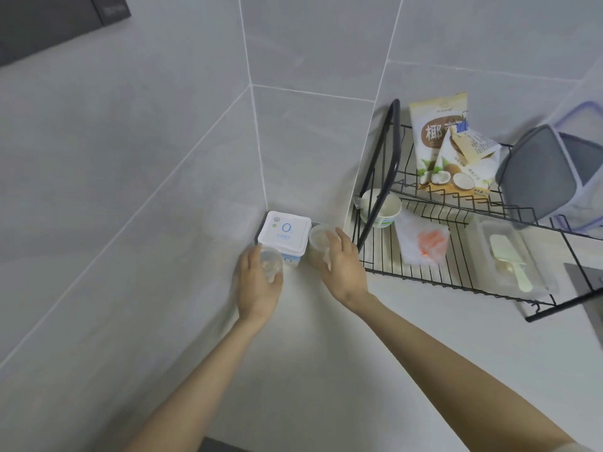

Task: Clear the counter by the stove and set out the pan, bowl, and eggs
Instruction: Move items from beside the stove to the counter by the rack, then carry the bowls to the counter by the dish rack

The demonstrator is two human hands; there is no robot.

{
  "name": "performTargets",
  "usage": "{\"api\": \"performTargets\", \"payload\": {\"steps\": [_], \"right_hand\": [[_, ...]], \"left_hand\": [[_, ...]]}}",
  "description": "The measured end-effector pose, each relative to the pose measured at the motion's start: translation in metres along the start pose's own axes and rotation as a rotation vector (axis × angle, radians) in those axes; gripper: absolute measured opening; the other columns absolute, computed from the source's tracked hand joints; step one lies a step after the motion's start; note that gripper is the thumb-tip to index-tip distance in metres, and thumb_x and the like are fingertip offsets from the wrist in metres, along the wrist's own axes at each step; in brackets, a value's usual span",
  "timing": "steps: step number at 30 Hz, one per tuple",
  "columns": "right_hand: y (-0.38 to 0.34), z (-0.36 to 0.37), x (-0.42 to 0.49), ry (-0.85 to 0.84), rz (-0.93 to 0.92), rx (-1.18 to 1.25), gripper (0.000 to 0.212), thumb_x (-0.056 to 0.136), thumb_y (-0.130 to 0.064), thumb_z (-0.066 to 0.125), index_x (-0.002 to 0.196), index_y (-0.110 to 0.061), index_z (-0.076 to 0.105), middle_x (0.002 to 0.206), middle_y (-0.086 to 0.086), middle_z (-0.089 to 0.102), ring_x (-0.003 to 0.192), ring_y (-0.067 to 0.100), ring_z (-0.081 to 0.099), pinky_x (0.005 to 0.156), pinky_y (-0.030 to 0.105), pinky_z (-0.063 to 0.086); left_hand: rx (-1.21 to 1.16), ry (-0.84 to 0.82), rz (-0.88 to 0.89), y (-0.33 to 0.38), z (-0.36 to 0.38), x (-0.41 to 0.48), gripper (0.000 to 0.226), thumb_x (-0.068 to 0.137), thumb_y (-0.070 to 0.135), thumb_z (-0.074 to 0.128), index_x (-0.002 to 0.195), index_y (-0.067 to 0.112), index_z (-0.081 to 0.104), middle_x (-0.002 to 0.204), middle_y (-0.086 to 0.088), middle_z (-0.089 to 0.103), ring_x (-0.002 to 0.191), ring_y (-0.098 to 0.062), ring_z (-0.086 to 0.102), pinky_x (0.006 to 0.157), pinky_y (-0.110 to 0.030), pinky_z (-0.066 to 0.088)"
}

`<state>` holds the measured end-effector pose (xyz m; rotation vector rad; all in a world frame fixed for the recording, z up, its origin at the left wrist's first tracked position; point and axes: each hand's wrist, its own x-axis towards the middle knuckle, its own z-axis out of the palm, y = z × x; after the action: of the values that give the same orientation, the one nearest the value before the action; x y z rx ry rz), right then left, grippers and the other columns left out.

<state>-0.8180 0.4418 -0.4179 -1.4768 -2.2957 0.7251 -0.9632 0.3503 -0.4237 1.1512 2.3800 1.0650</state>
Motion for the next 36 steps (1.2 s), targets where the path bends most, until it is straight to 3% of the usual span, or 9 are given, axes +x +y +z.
{"api": "performTargets", "payload": {"steps": [4, 8, 11, 21, 29, 36], "right_hand": [[0.004, -0.028, -0.030, 0.030, -0.059, -0.001, 0.048, 0.090, -0.017, 0.050, 0.138, -0.022, 0.042, 0.142, -0.002, 0.043, 0.125, 0.024, 0.045, 0.088, 0.038, 0.049], [0.024, -0.058, -0.063, 0.066, 0.022, 0.045, 0.036, 0.089, -0.020, 0.051, 0.124, -0.027, 0.054, 0.119, -0.008, 0.063, 0.106, 0.018, 0.059, 0.081, 0.033, 0.050], [0.048, -0.080, -0.091, 0.073, 0.100, 0.076, 0.036, 0.089, -0.019, 0.052, 0.122, -0.031, 0.054, 0.119, -0.012, 0.062, 0.103, 0.016, 0.059, 0.084, 0.036, 0.050], [0.166, -0.182, -0.218, 0.301, 0.346, 0.158, 0.032, 0.090, -0.019, 0.054, 0.120, -0.029, 0.058, 0.114, -0.014, 0.063, 0.089, 0.012, 0.061, 0.078, 0.026, 0.048], [0.251, -0.258, -0.357, 0.475, 0.582, 0.179, 0.031, 0.084, -0.026, 0.053, 0.112, -0.039, 0.058, 0.105, -0.017, 0.066, 0.088, 0.014, 0.064, 0.082, 0.035, 0.053], [0.305, -0.321, -0.482, 0.628, 0.657, 0.133, 0.037, 0.086, -0.011, 0.052, 0.120, -0.024, 0.059, 0.121, -0.010, 0.062, 0.088, 0.010, 0.061, 0.082, 0.031, 0.051]], "left_hand": [[0.000, -0.026, 0.099, 0.020, -0.012, -0.019, 0.061, 0.087, 0.012, 0.059, 0.142, 0.014, 0.036, 0.145, -0.002, 0.042, 0.131, -0.020, 0.039, 0.099, -0.025, 0.033], [-0.127, -0.094, 0.175, 0.047, -0.015, -0.044, 0.048, 0.087, 0.006, 0.057, 0.133, 0.014, 0.045, 0.125, 0.003, 0.058, 0.117, -0.019, 0.052, 0.089, -0.023, 0.037], [-0.123, -0.256, 0.242, 0.069, -0.002, -0.067, 0.041, 0.086, 0.007, 0.058, 0.125, 0.015, 0.050, 0.112, 0.010, 0.059, 0.106, -0.018, 0.057, 0.086, -0.024, 0.040], [-0.114, -0.615, 0.418, 0.187, 0.082, -0.161, 0.042, 0.087, 0.012, 0.058, 0.127, 0.020, 0.051, 0.121, 0.003, 0.058, 0.097, -0.012, 0.053, 0.083, -0.020, 0.038], [-0.094, -0.826, 0.642, 0.287, 0.146, -0.281, 0.043, 0.089, 0.017, 0.057, 0.130, 0.026, 0.050, 0.123, 0.005, 0.057, 0.101, -0.012, 0.056, 0.088, -0.023, 0.042], [-0.124, -0.962, 0.822, 0.374, 0.190, -0.400, 0.044, 0.087, 0.015, 0.057, 0.130, 0.023, 0.052, 0.125, 0.004, 0.058, 0.104, -0.016, 0.058, 0.089, -0.027, 0.045]]}}
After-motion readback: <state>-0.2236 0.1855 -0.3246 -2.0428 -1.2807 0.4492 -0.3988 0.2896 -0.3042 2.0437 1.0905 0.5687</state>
